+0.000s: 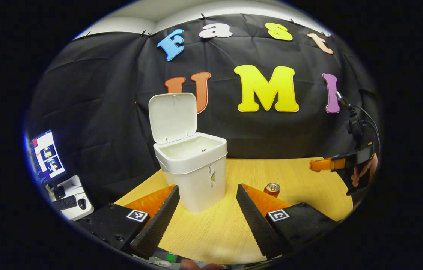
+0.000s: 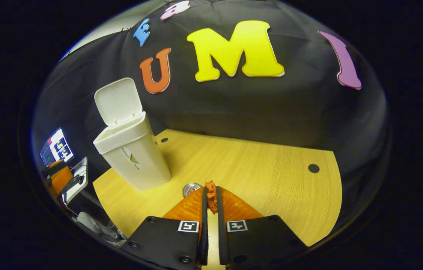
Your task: Press the lid of the desktop garbage bin to open it, pick up the crumpled paper on the desktop and throw it into the bin, then pick up the pop can on the desktop and drop it into the bin, and finally close the garbage bin lid.
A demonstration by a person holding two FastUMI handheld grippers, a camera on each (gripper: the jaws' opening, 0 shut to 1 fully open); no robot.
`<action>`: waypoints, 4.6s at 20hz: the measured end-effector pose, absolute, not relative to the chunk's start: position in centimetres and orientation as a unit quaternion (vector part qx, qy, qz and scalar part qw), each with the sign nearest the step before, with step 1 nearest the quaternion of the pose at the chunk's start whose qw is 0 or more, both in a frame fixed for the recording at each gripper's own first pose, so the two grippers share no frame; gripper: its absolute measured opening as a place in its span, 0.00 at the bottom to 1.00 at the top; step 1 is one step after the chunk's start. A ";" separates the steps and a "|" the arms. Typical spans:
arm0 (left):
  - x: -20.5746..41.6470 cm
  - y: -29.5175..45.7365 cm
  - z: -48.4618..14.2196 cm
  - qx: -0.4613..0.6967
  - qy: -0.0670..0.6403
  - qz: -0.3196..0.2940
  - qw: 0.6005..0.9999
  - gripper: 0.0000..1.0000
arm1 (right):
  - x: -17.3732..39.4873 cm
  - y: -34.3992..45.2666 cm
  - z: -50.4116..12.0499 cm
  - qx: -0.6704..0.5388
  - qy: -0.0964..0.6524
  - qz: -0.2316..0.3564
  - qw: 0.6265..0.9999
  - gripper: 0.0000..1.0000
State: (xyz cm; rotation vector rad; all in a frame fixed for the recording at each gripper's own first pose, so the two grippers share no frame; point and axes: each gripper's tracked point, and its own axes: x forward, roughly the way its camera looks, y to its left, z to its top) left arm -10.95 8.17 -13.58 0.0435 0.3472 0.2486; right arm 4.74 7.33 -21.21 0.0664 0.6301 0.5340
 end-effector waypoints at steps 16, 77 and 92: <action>-15.9 17.8 -13.5 -0.014 0.159 0.191 0.968 1.00 | 8.2 29.9 -8.2 0.035 0.198 0.373 0.906 0.11; -3.0 -4.6 -26.0 0.016 0.163 -0.129 0.978 1.00 | -5.7 -1.6 -10.6 0.011 0.175 0.105 0.979 0.84; 4.0 -8.0 -38.1 0.020 0.246 -0.134 0.960 1.00 | -8.8 -6.9 -16.6 -0.035 0.252 0.051 0.966 0.84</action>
